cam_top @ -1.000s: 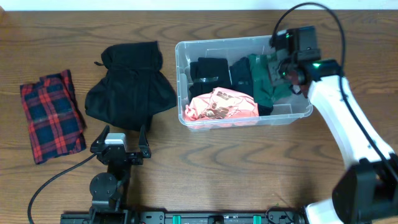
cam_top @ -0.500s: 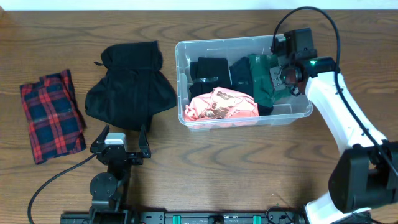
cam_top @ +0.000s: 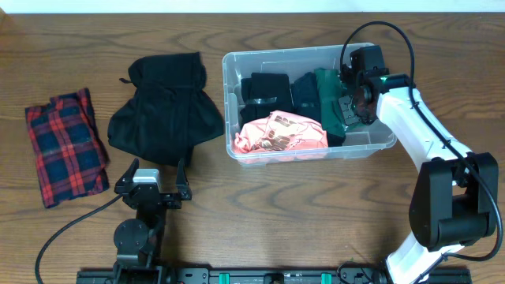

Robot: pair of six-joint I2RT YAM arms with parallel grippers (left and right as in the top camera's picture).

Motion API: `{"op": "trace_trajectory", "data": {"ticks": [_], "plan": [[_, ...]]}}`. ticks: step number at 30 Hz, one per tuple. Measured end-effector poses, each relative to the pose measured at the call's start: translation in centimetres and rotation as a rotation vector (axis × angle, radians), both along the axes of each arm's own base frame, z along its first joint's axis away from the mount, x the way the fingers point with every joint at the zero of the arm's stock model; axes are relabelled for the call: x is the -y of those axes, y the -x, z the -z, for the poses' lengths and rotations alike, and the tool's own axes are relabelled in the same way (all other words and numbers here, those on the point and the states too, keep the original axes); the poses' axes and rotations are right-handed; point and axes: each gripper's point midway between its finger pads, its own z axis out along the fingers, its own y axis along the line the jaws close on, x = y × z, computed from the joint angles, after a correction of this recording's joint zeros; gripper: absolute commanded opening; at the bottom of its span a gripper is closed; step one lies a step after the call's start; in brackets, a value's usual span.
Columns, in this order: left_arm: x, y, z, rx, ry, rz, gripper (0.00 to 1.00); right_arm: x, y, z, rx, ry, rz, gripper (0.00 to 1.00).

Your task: Pack container

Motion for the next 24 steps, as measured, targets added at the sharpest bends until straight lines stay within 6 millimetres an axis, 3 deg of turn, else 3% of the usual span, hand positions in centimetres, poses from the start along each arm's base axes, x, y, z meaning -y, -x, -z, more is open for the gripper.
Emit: {"op": "trace_trajectory", "data": {"ticks": [24], "plan": [[0.0,0.0,0.0,0.000,0.000,0.000,0.98,0.3,0.9,1.7,-0.044,0.006,0.028,0.01]]}}
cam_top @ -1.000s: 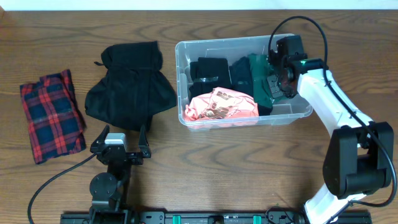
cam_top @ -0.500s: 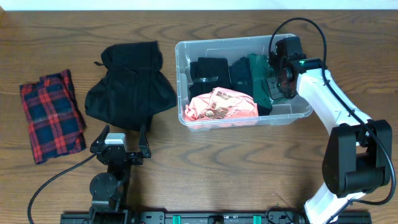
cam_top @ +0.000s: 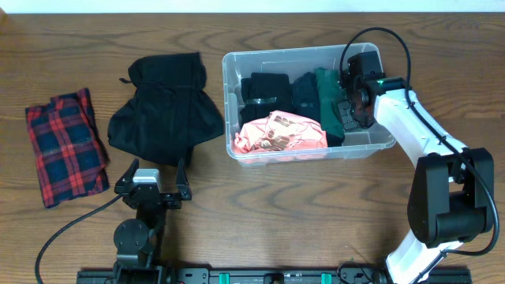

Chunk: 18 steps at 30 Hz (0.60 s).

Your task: Pack container

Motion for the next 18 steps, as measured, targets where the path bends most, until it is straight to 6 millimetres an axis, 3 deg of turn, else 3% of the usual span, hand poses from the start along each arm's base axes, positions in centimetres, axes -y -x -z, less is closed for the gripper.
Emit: {"op": "trace_trajectory", "data": {"ticks": [3,5,9,13,15,18], "plan": [[0.0,0.0,0.0,0.000,0.000,0.000,0.98,0.0,-0.2,-0.8,-0.003,0.004,0.001,0.01],[0.0,0.0,0.0,0.000,0.000,0.000,0.98,-0.2,-1.1,-2.4,0.028,-0.004,0.000,0.01],[0.0,0.0,0.0,0.000,0.000,0.000,0.98,-1.0,-4.4,-8.4,0.214,-0.049,-0.005,0.01],[0.0,0.0,0.0,0.000,0.000,0.000,0.98,-1.4,-6.2,-13.6,0.383,-0.085,-0.010,0.01],[0.0,0.0,0.0,0.000,0.000,0.000,0.98,-1.6,-6.8,-14.3,0.420,-0.095,-0.013,0.02],[0.0,0.0,0.0,0.000,0.000,0.000,0.98,-1.8,-7.5,-13.1,0.426,-0.100,-0.014,0.07]]}}
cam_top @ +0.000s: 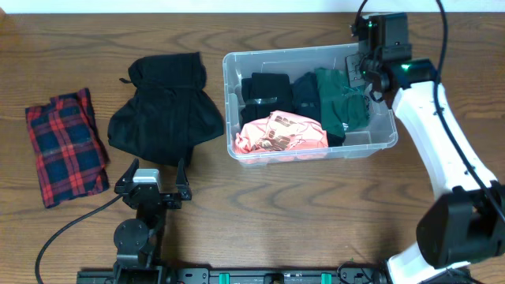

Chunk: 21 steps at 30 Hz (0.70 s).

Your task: Pack container

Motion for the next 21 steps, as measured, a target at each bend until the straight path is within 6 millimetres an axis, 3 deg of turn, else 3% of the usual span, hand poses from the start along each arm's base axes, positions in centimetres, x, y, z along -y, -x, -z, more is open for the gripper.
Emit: {"op": "trace_trajectory", "data": {"ticks": [6,9,12,15,18,21], "plan": [[0.0,0.0,0.0,0.000,0.000,0.000,0.98,-1.0,-0.5,6.7,-0.098,-0.030,-0.026,0.14],[0.0,0.0,0.0,0.000,0.000,0.000,0.98,-1.4,-0.2,10.2,-0.169,-0.040,-0.040,0.11],[0.0,0.0,0.0,0.000,0.000,0.000,0.98,-1.6,0.3,12.5,-0.222,-0.042,-0.049,0.10],[0.0,0.0,0.0,0.000,0.000,0.000,0.98,-1.6,0.4,12.4,-0.225,-0.039,-0.059,0.10],[0.0,0.0,0.0,0.000,0.000,0.000,0.98,-1.6,0.9,10.8,-0.214,-0.039,-0.066,0.10],[0.0,0.0,0.0,0.000,0.000,0.000,0.98,-1.5,1.6,6.3,-0.147,-0.053,-0.072,0.12]]}}
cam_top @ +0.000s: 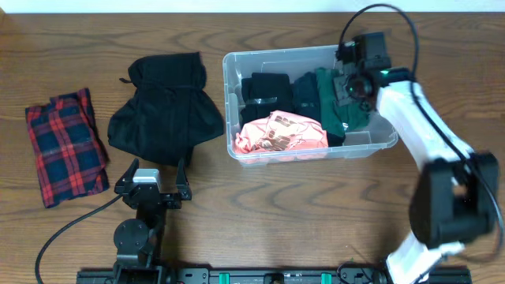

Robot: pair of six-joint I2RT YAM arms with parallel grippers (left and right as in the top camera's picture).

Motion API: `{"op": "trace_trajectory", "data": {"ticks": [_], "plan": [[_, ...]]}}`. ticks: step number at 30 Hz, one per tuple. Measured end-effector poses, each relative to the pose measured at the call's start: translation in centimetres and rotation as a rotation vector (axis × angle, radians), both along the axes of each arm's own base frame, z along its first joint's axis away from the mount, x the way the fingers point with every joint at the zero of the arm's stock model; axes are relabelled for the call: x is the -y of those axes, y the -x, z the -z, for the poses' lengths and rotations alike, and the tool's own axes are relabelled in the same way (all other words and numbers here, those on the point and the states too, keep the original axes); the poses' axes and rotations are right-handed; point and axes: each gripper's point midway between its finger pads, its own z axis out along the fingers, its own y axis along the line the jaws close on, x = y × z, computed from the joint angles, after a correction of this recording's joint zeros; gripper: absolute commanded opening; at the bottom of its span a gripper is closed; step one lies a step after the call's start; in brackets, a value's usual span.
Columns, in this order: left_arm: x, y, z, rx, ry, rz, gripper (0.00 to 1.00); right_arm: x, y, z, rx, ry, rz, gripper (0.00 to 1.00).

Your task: Pack container

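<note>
A clear plastic container [300, 54] stands right of the table's middle. It holds black garments [267, 87], a dark one [306, 91], a green garment [341, 114] at its right end and a pink printed shirt [280, 132] at the front. My right gripper [348, 85] hovers over the green garment's far part; it is blurred and its jaws do not show. A black garment [166, 106] and a folded red-and-blue plaid cloth [67, 146] lie on the table to the left. My left gripper [155, 173] rests open near the front edge, just below the black garment.
The wooden table [260, 213] carries the right arm's white links [426, 134] along the container's right side. A black cable [71, 225] runs from the left arm's base toward the front left.
My right gripper was over the container's back right corner; now it is further left and forward, above the green garment. The left arm and the clothes outside have not moved.
At first my right gripper was down in the container's right end on the green garment, and a little later much the same. Then it stood over the back right corner with the green garment spread wider. Now it is over that garment again.
</note>
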Motion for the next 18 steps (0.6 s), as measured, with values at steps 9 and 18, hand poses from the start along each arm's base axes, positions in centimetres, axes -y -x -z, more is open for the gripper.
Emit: {"op": "trace_trajectory", "data": {"ticks": [9,18], "plan": [[0.0,0.0,0.0,0.000,0.000,0.000,0.98,1.9,8.0,-19.8,0.359,-0.104,-0.007,0.24],[0.0,0.0,0.0,0.000,0.000,0.000,0.98,5.8,21.7,-32.4,0.763,-0.085,0.041,0.69]]}}
